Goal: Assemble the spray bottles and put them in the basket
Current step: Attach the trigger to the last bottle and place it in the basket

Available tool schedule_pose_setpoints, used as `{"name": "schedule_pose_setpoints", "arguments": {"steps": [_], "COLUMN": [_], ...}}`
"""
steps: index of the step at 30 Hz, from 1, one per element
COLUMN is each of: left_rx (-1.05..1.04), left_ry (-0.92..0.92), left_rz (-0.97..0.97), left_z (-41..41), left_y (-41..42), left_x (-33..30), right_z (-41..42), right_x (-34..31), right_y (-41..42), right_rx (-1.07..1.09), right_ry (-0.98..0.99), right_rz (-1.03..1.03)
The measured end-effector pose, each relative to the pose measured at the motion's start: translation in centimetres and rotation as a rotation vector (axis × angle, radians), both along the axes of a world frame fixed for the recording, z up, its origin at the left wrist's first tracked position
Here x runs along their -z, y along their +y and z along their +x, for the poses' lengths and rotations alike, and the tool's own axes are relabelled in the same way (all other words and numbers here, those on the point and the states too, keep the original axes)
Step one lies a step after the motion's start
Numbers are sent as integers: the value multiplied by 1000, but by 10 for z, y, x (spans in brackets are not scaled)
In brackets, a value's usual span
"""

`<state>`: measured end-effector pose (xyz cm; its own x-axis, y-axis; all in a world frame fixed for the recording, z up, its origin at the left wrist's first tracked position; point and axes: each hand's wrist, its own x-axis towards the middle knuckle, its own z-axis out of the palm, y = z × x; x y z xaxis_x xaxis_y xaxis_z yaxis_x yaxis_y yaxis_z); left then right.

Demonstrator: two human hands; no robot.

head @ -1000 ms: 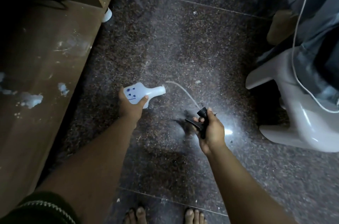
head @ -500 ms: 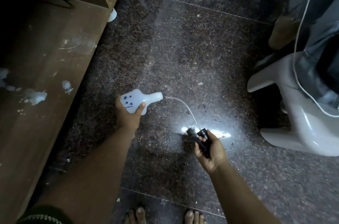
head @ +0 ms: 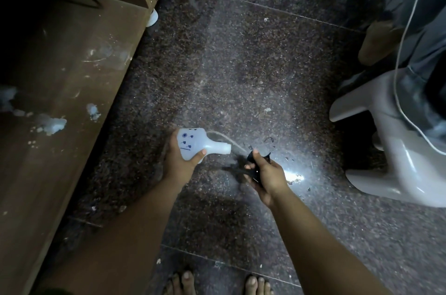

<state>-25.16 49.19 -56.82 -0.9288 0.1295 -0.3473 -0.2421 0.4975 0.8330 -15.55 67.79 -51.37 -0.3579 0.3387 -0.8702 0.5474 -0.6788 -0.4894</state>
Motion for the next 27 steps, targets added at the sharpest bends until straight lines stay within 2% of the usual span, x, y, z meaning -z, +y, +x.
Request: {"name": "schedule_pose_setpoints", "arguments": {"steps": [7,14,27], "left_rx": [-318,-375,-376], "left_ry": [-88,-122,-137], "left_rz": [-61,-39,-33], "left_z": [3,0,9], "left_y": [-4,-14,-4], "left_x": [3,8,7], "right_z": [2,33,33], "right_x": [2,11,17], "right_y": [17,21,24], "right_rx": [154,161,158], "right_ry": [-72,-75,3], "right_rz": [4,-87,-149]}}
